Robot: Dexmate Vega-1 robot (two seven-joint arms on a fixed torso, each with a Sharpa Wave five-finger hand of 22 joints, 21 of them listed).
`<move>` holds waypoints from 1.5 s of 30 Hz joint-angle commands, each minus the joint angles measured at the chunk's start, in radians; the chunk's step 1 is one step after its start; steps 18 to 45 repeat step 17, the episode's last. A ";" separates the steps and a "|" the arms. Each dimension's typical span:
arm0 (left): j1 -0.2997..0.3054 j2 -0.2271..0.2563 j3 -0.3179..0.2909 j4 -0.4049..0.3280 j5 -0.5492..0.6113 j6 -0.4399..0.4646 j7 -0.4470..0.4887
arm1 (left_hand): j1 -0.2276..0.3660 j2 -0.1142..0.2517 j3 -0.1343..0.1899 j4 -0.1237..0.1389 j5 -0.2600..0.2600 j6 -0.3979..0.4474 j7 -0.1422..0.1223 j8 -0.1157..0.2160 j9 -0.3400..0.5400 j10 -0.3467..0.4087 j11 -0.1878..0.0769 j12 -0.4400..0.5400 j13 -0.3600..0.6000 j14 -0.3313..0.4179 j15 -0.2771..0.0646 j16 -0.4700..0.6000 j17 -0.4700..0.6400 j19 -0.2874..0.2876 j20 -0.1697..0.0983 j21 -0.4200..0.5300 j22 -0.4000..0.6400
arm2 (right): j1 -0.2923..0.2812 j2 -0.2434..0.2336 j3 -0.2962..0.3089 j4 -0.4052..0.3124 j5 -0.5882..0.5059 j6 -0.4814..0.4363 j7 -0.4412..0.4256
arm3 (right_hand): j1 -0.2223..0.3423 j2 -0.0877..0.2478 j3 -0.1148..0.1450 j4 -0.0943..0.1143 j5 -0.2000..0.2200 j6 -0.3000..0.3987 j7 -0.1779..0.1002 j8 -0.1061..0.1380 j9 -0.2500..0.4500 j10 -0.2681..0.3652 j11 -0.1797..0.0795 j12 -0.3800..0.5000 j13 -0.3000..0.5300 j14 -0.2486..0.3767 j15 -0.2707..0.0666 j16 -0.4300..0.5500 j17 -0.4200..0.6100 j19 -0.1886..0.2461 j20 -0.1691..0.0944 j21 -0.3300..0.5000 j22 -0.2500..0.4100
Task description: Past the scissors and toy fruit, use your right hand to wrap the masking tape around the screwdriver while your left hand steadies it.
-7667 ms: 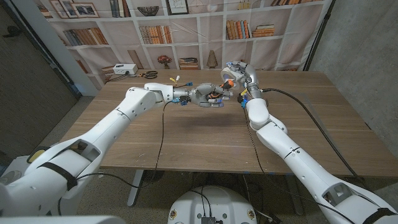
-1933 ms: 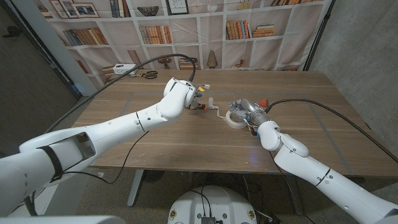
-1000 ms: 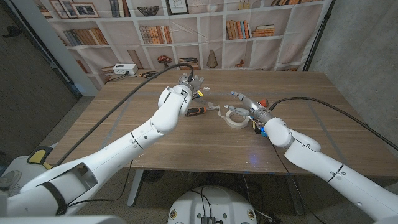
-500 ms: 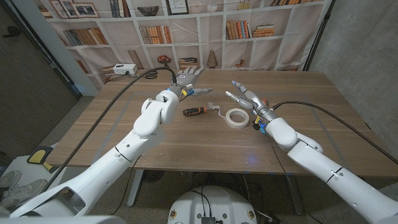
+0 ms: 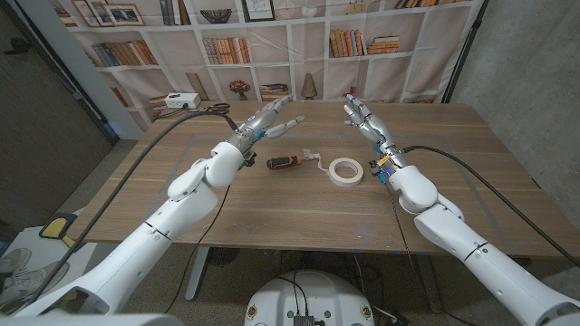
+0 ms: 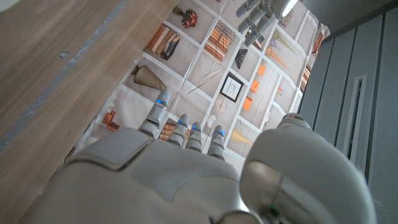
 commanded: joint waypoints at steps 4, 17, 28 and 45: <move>-0.066 -0.038 -0.034 0.355 -0.952 -0.311 -0.289 | -0.043 0.029 -0.027 0.004 0.004 -0.038 -0.009 -0.016 0.002 -0.072 -0.020 -0.021 -0.008 -0.061 -0.016 -0.007 0.002 -0.062 -0.048 -0.041 0.008 | 0.004 0.089 0.038 0.085 0.253 0.104 0.057 | 0.002 -0.009 -0.015 -0.015 0.006 0.009 -0.004 0.001 -0.001 0.012 -0.001 0.004 -0.013 0.013 0.016 -0.013 -0.029 -0.060 0.033 -0.049 0.002; -0.082 -0.048 -0.046 0.451 -1.046 -0.265 -0.315 | -0.064 0.049 -0.036 0.000 0.014 -0.084 -0.002 -0.024 0.002 -0.114 -0.012 -0.025 -0.010 -0.097 -0.026 -0.004 0.001 -0.055 -0.070 -0.049 0.010 | -0.031 0.155 0.072 0.116 0.239 0.153 -0.051 | -0.007 -0.001 -0.023 -0.016 0.010 0.046 0.010 0.007 -0.002 0.051 0.004 0.012 -0.023 0.019 -0.003 -0.019 -0.054 -0.058 0.052 -0.073 0.003; -0.082 -0.048 -0.046 0.451 -1.046 -0.265 -0.315 | -0.064 0.049 -0.036 0.000 0.014 -0.084 -0.002 -0.024 0.002 -0.114 -0.012 -0.025 -0.010 -0.097 -0.026 -0.004 0.001 -0.055 -0.070 -0.049 0.010 | -0.031 0.155 0.072 0.116 0.239 0.153 -0.051 | -0.007 -0.001 -0.023 -0.016 0.010 0.046 0.010 0.007 -0.002 0.051 0.004 0.012 -0.023 0.019 -0.003 -0.019 -0.054 -0.058 0.052 -0.073 0.003; -0.082 -0.048 -0.046 0.451 -1.046 -0.265 -0.315 | -0.064 0.049 -0.036 0.000 0.014 -0.084 -0.002 -0.024 0.002 -0.114 -0.012 -0.025 -0.010 -0.097 -0.026 -0.004 0.001 -0.055 -0.070 -0.049 0.010 | -0.031 0.155 0.072 0.116 0.239 0.153 -0.051 | -0.007 -0.001 -0.023 -0.016 0.010 0.046 0.010 0.007 -0.002 0.051 0.004 0.012 -0.023 0.019 -0.003 -0.019 -0.054 -0.058 0.052 -0.073 0.003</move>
